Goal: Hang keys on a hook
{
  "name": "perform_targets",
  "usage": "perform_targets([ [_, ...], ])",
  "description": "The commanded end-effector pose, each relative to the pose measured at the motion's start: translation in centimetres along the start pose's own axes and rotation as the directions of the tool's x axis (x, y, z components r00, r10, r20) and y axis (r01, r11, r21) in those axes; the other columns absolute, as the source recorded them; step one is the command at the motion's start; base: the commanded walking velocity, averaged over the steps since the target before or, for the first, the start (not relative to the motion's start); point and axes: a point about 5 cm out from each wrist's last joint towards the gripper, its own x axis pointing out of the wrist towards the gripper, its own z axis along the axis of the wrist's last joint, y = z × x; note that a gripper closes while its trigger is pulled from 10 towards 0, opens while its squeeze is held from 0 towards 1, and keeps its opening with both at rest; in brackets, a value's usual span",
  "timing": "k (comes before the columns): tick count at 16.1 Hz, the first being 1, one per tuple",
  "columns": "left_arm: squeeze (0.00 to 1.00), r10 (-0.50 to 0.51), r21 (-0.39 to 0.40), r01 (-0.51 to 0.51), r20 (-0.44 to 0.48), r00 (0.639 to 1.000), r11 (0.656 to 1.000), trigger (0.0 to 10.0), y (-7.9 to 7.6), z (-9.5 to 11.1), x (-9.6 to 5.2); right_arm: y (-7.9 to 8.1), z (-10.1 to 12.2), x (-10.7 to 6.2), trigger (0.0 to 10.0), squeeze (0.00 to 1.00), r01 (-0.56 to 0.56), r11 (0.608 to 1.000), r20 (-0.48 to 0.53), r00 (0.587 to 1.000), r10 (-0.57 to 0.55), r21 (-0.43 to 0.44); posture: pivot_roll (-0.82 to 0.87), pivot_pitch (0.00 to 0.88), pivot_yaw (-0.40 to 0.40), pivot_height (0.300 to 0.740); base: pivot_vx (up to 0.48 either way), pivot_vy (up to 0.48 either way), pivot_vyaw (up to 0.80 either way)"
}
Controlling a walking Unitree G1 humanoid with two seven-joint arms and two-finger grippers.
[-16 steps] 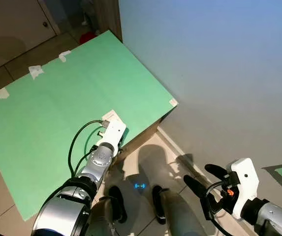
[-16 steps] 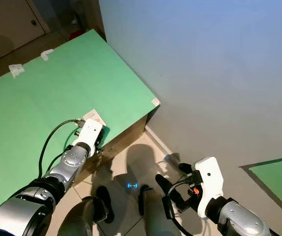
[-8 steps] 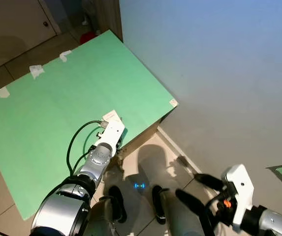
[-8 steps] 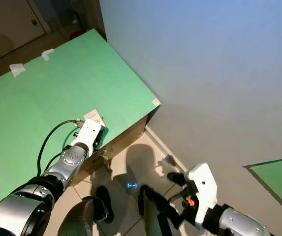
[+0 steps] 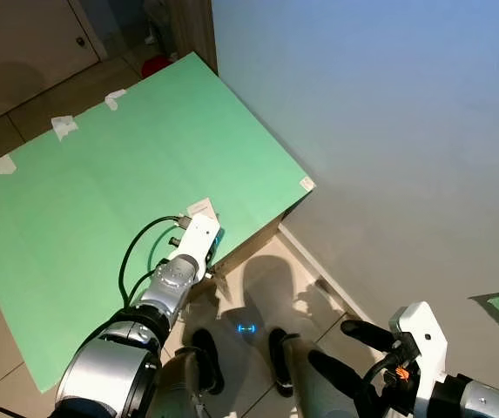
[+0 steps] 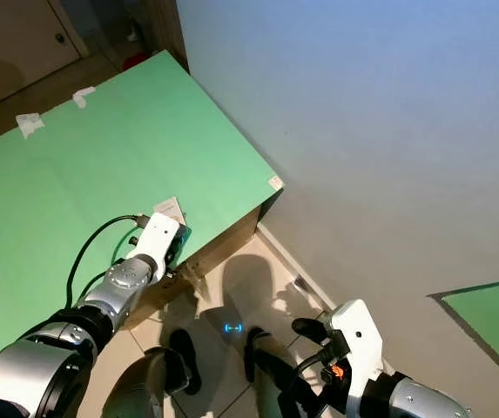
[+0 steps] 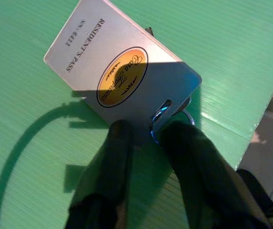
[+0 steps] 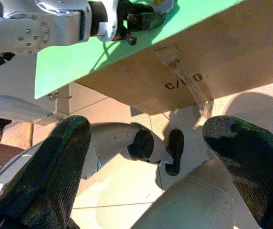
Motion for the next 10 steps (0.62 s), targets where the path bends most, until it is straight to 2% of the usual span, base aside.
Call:
perform_targets([
  [1, 0.00, -0.031, -0.036, 0.027, -0.110, 0.993, 0.999, 0.0, -0.8, -2.6, -0.5, 0.4, -0.4, -0.1, 10.0, 0.00, -0.014, 1.000, -0.025, 1.000, 0.014, 0.020, -0.46, 0.364, -0.014, 0.740, 0.000, 0.000, 0.00],
  [4, 0.00, -0.018, -0.075, 0.012, -0.089, 0.996, 0.997, 0.0, -0.4, -2.2, -0.4, 0.4, -0.4, -0.1, 10.0, 0.00, -0.013, 1.000, -0.026, 1.000, 0.014, 0.020, -0.46, 0.366, -0.016, 0.740, 0.000, 0.000, 0.00],
  [5, 0.00, -0.001, -0.123, -0.006, -0.053, 0.999, 0.992, 0.0, 0.0, -1.5, -0.3, 0.4, -0.4, 0.0, 10.0, 0.00, -0.013, 1.000, -0.025, 1.000, 0.013, 0.022, -0.46, 0.364, -0.015, 0.740, 0.000, 0.000, 0.00],
  [6, 0.00, 0.025, -0.185, -0.020, 0.025, 0.999, 0.983, 0.0, 0.4, -0.1, -0.1, 0.4, -0.4, 0.0, 10.0, 0.00, -0.012, 1.000, -0.025, 1.000, 0.013, 0.024, -0.46, 0.362, -0.011, 0.740, 0.000, 0.000, 0.00],
  [10, 0.00, 0.061, -0.253, -0.015, 0.177, 0.982, 0.967, 0.0, 1.1, 2.5, -0.1, 0.3, -0.5, 0.1, 10.0, 0.00, -0.010, 1.000, -0.023, 1.000, 0.010, 0.029, -0.45, 0.359, -0.005, 0.740, 0.000, 0.000, 0.00],
])
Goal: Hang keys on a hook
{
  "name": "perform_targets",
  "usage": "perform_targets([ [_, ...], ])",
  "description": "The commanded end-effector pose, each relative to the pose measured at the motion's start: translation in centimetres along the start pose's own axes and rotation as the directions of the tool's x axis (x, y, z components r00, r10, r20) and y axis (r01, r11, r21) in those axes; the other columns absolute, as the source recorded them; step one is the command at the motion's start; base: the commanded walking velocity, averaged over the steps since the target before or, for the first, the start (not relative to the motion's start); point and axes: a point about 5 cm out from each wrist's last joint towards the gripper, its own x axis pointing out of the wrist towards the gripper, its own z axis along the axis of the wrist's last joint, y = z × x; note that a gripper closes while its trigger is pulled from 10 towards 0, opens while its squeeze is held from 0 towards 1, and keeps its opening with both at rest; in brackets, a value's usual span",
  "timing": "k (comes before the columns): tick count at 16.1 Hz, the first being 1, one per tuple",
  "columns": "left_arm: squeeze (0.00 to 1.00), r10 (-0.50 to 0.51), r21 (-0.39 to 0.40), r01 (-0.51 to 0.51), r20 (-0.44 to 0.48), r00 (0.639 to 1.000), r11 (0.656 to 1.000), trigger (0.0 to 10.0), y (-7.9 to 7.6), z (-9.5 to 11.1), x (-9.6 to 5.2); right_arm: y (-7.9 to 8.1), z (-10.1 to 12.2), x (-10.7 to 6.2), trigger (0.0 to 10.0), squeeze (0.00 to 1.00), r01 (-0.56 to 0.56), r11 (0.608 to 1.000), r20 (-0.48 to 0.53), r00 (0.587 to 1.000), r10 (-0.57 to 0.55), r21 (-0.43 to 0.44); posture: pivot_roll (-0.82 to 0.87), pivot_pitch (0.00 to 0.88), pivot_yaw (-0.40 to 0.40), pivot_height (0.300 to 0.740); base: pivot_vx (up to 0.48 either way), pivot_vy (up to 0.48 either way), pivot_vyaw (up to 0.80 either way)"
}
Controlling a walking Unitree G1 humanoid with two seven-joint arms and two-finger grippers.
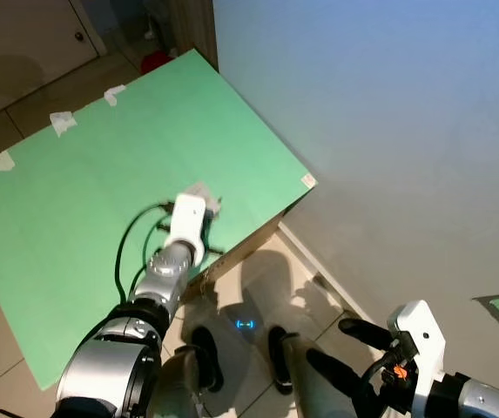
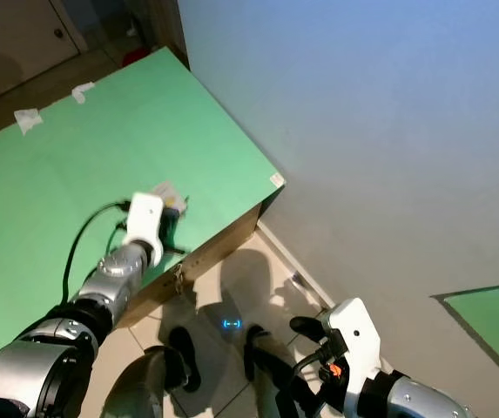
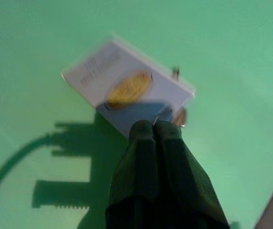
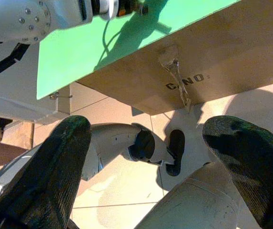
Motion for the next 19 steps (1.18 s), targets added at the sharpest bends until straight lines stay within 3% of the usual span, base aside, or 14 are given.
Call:
perform_targets([
  [1, 0.00, -0.008, -0.049, 0.010, 0.038, 0.999, 0.999, 0.0, -0.2, 0.2, -0.2, 0.3, -0.7, 0.0, 10.0, 0.00, -0.011, 0.999, -0.025, 1.000, 0.012, 0.034, -0.44, 0.358, -0.005, 0.740, 0.000, 0.000, 0.00],
  [7, 0.00, 0.006, -0.067, 0.008, 0.193, 0.981, 0.998, 0.0, 0.5, 3.6, -0.2, 0.0, -0.6, 0.4, 10.0, 0.00, -0.018, 0.999, -0.024, 1.000, 0.019, 0.033, -0.43, 0.352, -0.005, 0.740, 0.000, 0.000, 0.00],
  [11, 0.00, 0.029, 0.031, -0.039, 0.283, 0.959, 0.999, 0.0, 1.0, 5.5, -0.7, -0.9, 0.3, 1.6, 10.0, 0.00, 0.046, 0.999, 0.036, 0.998, -0.045, -0.017, -0.40, 0.325, 0.014, 0.740, 0.000, 0.000, 0.00],
  [14, 0.00, 0.015, 0.088, -0.051, 0.368, 0.930, 0.995, 0.0, 1.6, 7.0, -1.9, -3.9, 3.2, 5.0, 10.0, 0.00, 0.261, 0.964, 0.239, 0.940, -0.244, -0.043, -0.31, 0.237, 0.057, 0.740, 0.000, 0.000, 0.00],
  [19, 0.00, 0.060, 0.032, -0.086, 0.474, 0.878, 0.996, 0.0, 1.9, 9.2, -3.7, -5.5, 6.1, 9.0, 10.0, 0.00, 0.349, 0.937, 0.410, 0.856, -0.315, -0.009, -0.23, 0.087, 0.096, 0.740, 0.000, 0.000, 0.00],
])
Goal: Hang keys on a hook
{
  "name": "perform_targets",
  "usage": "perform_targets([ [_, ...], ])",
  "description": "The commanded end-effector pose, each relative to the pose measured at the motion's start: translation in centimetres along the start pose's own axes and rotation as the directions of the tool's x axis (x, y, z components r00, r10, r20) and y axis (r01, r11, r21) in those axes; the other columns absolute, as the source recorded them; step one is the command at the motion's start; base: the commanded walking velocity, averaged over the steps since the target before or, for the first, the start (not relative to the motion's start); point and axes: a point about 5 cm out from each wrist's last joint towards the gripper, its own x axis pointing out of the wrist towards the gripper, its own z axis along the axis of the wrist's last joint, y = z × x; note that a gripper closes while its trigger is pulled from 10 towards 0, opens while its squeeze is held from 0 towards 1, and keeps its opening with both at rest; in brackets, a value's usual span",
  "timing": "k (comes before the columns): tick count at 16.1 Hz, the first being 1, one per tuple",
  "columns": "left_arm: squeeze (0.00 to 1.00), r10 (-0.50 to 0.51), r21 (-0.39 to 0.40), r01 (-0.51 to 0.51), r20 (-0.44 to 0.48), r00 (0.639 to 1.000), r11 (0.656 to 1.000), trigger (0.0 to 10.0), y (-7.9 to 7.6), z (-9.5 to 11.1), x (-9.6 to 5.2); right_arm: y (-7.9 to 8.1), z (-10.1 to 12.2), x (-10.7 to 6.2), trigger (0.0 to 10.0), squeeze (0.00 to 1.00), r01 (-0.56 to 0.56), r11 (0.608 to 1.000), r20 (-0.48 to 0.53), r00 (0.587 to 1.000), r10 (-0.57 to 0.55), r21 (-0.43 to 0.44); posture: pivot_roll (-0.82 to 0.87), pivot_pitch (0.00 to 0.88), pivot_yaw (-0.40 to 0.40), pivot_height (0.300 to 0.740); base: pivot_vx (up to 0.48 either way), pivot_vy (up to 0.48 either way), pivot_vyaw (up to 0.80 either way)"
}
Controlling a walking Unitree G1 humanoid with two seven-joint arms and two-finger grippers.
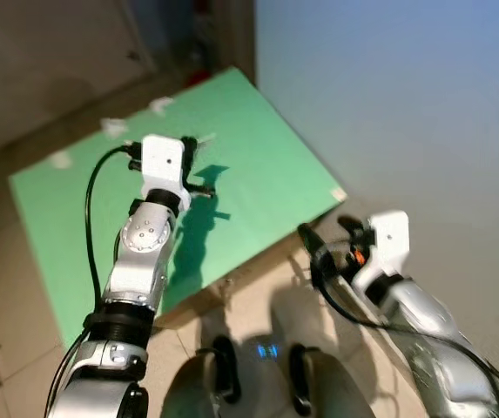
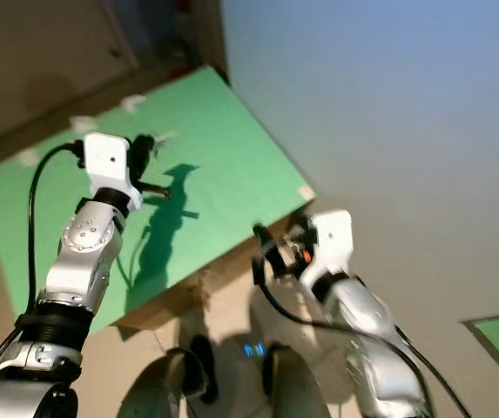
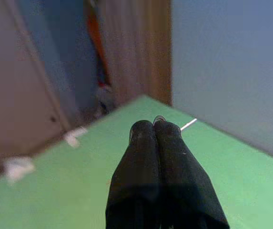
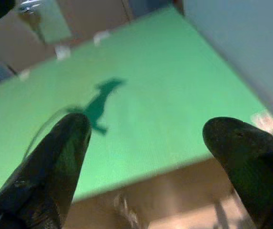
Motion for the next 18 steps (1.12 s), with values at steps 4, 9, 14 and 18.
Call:
perform_targets([
  [4, 0.00, -0.078, 0.113, 0.088, -0.096, 0.992, 0.990, 0.0, -0.5, -2.4, -3.0, -0.1, -0.2, 2.7, 10.0, 0.00, 0.070, 0.998, 0.092, 0.993, -0.070, 0.005, -0.20, 0.000, 0.135, 0.740, 0.000, 0.000, 0.00],
  [9, 0.00, -0.121, 0.043, 0.129, -0.164, 0.979, 0.991, 0.0, -2.9, -4.4, -6.0, -1.2, -0.6, 3.3, 10.0, 0.00, 0.101, 0.995, 0.112, 0.988, -0.102, 0.007, -0.19, 0.000, 0.129, 0.740, 0.000, 0.000, 0.00],
  [14, 0.00, -0.008, 0.004, 0.008, -0.147, 0.989, 1.000, 0.0, -2.0, -5.1, -8.2, -1.6, -1.1, 2.7, 10.0, 0.00, 0.126, 0.992, 0.146, 0.981, -0.127, 0.020, -0.21, 0.000, 0.129, 0.740, 0.000, 0.000, 0.00],
  [18, 0.00, 0.014, -0.012, -0.016, -0.114, 0.993, 1.000, 0.0, -1.1, -4.2, -10.2, -3.8, -1.4, -0.2, 10.0, 0.00, 0.231, 0.973, 0.195, 0.955, -0.223, -0.021, -0.22, 0.000, 0.139, 0.740, 0.000, 0.000, 0.00],
])
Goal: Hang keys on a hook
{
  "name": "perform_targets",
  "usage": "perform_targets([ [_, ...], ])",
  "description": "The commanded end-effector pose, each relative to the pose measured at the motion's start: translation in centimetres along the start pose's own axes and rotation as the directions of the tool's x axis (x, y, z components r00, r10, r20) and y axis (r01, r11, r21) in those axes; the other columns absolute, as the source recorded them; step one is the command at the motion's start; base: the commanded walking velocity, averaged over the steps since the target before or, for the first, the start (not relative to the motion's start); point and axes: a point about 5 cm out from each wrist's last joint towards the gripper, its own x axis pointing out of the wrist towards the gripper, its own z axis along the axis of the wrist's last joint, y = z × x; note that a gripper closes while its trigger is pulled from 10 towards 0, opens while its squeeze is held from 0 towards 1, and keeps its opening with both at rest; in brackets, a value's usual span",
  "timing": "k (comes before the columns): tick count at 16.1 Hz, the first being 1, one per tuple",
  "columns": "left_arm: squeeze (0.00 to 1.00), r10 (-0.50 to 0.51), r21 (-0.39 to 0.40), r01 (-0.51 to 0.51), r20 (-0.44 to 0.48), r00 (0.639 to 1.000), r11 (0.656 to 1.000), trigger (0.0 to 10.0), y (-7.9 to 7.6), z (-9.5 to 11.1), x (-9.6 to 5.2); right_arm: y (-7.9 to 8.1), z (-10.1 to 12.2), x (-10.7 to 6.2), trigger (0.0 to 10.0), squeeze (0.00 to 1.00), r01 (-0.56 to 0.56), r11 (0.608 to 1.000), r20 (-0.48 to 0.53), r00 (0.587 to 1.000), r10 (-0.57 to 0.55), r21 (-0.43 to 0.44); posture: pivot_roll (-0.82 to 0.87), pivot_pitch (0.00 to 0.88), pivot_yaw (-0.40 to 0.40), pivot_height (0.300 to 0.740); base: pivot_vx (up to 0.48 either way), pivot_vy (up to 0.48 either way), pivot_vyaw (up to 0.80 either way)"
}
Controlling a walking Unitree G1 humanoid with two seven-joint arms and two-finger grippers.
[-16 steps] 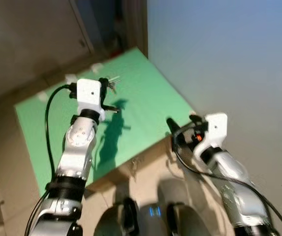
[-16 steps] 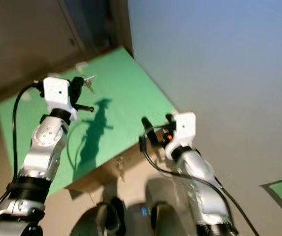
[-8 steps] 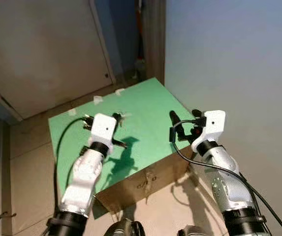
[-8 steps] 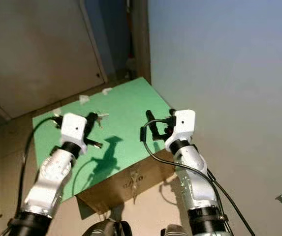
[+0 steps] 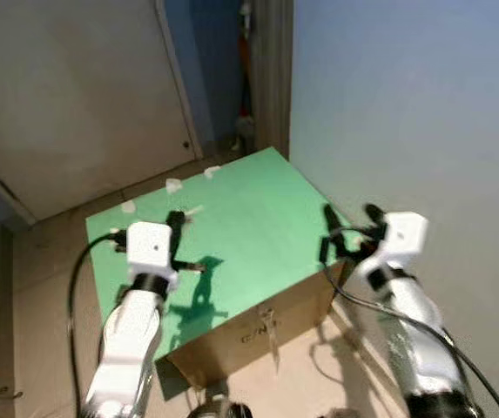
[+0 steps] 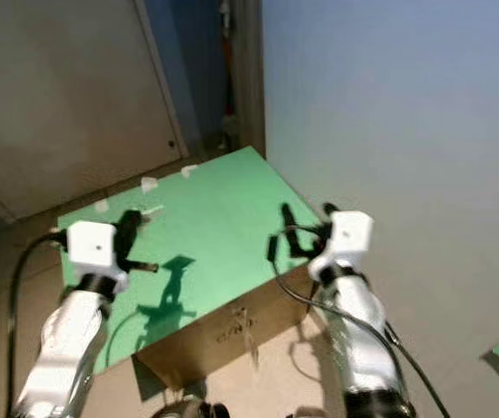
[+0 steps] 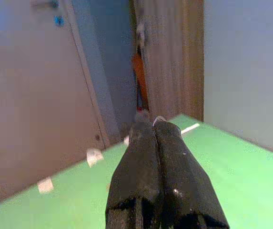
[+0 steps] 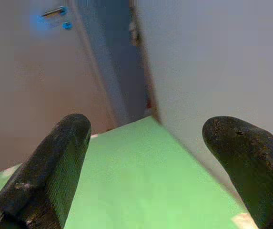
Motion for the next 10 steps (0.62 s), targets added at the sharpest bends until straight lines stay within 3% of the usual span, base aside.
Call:
perform_targets([
  [1, 0.00, -0.015, 0.020, 0.016, -0.005, 1.000, 1.000, 0.0, 0.1, -0.1, -0.6, -0.3, 0.6, -0.2, 10.0, 0.00, 0.009, 1.000, 0.028, 1.000, -0.009, -0.011, -0.22, 0.000, 0.139, 0.740, 0.000, 0.000, 0.00],
  [2, 0.00, -0.032, 0.061, 0.034, -0.034, 0.999, 0.998, 0.0, 0.2, -1.2, -2.2, -1.0, 0.0, -1.4, 10.0, 0.00, 0.013, 1.000, 0.003, 1.000, -0.012, -0.016, -0.21, 0.000, 0.133, 0.740, 0.000, 0.000, 0.00],
  [4, 0.00, -0.037, 0.060, 0.039, -0.030, 0.999, 0.997, 0.0, -0.3, -1.3, -2.6, -1.0, -0.7, -2.5, 10.0, 0.00, -0.018, 1.000, -0.035, 0.999, 0.017, -0.007, -0.21, 0.000, 0.125, 0.740, 0.000, 0.000, 0.00],
  [6, 0.00, -0.040, 0.059, 0.041, -0.025, 0.999, 0.997, 0.0, -0.6, -1.1, -2.5, -0.9, -1.0, -3.0, 10.0, 0.00, -0.024, 1.000, -0.058, 0.998, 0.024, 0.000, -0.22, 0.000, 0.122, 0.740, 0.000, 0.000, 0.00],
  [10, 0.00, -0.047, 0.046, 0.046, 0.005, 0.999, 0.998, 0.0, -0.6, -0.3, -0.2, -0.1, -1.1, -2.2, 10.0, 0.00, -0.034, 0.998, -0.057, 0.998, 0.037, 0.047, -0.22, 0.000, 0.130, 0.740, 0.000, 0.000, 0.00],
])
